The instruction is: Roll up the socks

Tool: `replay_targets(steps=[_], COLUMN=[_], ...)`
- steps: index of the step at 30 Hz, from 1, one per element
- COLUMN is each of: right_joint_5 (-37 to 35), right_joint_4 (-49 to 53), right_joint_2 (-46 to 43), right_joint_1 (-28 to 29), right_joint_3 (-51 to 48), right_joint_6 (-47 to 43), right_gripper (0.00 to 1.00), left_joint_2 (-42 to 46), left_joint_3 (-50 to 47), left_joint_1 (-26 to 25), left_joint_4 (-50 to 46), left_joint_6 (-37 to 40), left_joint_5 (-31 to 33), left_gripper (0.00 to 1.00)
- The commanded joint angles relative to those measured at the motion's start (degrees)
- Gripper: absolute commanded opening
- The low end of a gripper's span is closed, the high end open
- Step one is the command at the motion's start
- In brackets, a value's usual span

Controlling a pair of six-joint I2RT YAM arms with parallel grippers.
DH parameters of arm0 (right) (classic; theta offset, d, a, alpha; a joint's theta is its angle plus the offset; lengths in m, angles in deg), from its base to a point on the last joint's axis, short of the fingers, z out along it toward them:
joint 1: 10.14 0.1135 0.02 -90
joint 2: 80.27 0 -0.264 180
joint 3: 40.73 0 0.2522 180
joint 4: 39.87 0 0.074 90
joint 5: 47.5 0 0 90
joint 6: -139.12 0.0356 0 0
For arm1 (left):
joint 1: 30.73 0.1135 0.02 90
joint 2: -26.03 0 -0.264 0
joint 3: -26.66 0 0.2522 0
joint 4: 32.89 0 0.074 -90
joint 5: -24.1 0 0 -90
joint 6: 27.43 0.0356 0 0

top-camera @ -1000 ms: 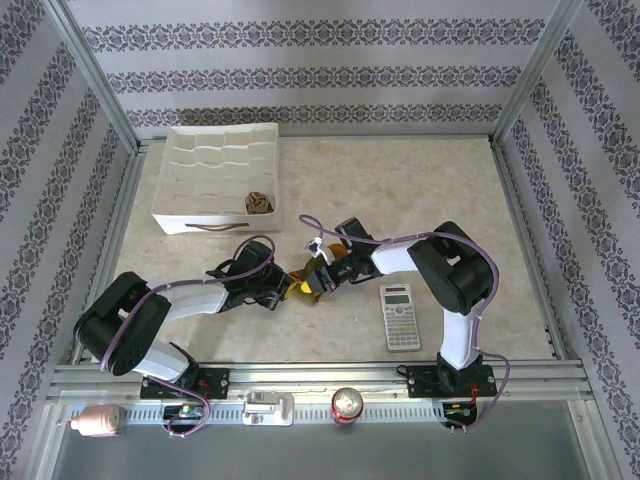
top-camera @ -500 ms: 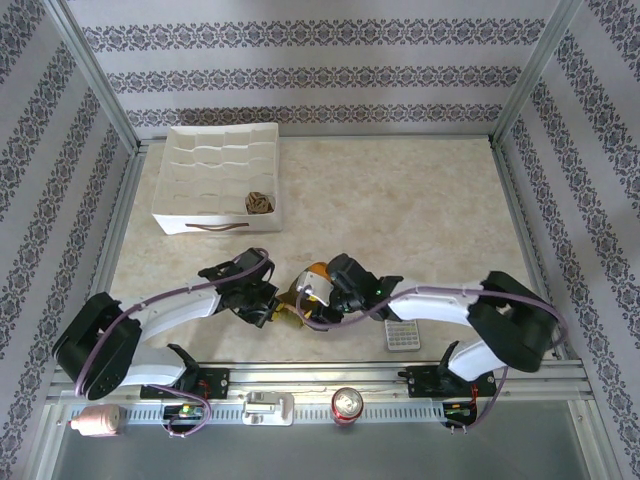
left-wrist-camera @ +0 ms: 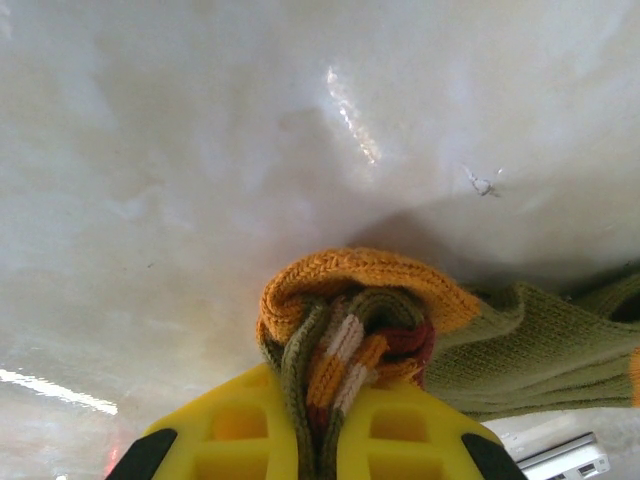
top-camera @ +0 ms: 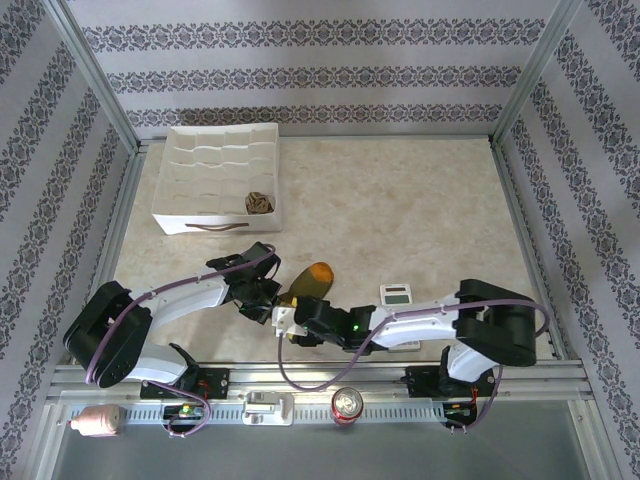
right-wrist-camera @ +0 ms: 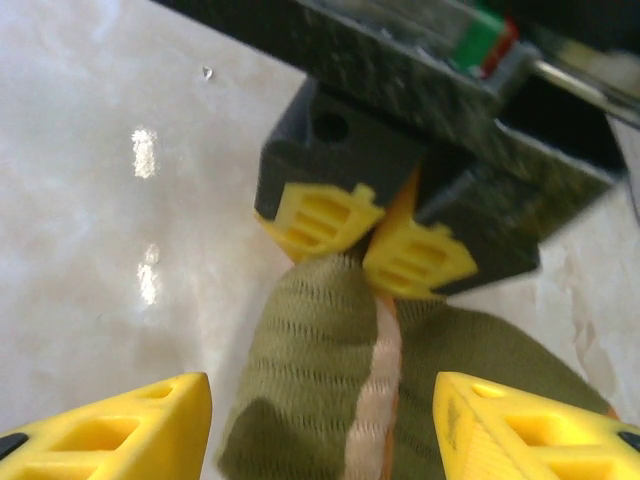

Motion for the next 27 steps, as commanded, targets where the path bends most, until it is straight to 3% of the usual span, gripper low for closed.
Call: replay_targets(steps=[1,5,9,11,16,17,22,24,27], right_joint_5=[-5.1,-6.2,-5.9,-5.2,-0.8,1.0,15.9,21.1,26.8], right_joint_4=[1.4,2.5,3.3,3.8,7.0,7.6,8.9,8.6,7.9], right_joint_2=[3.9,8.1,8.1,7.5,6.2,6.0,5.6,5.9,7.1], right_joint_1=[0.5,-0.1,-1.3,-1.5,-2.1,-2.7,-8.6,-10.9,-13.6], right_joint_3=[2.1,2.9,3.3,3.5,3.4,3.1,0.0,-1.6,-3.3], right_joint_6=[-2.3,-1.6,-0.7,-0.7,1.5,2.7,11.5,14.5,17.7], right_gripper=[0.58,0.48,0.14,0.02,0.0,0.0,0.0,0.0,0.0], left_joint_2=[-2.4,-3.1,-3.5,-3.1,-1.6,-1.1,4.5,7.6,11.7], left_joint_3=[-1.4,-1.0,-0.5,-0.6,-0.8,-0.8,-2.3,-3.8,-6.5], left_joint_1=[-0.7,-0.6,-0.6,-0.6,-0.2,-0.1,0.7,1.2,1.8], left_joint_4=[-8.5,-8.6,-8.8,-8.8,-8.2,-7.9,-4.7,-1.9,3.6], left_joint_6=[-1.2,-0.5,0.1,0.0,0.3,0.4,0.2,0.3,1.0], left_joint_5=[2.1,2.2,2.2,2.4,3.3,3.5,5.0,5.7,6.7], left_gripper=[0.0,0.0,0.0,0.0,0.0,0.07,0.62,0.72,0.73])
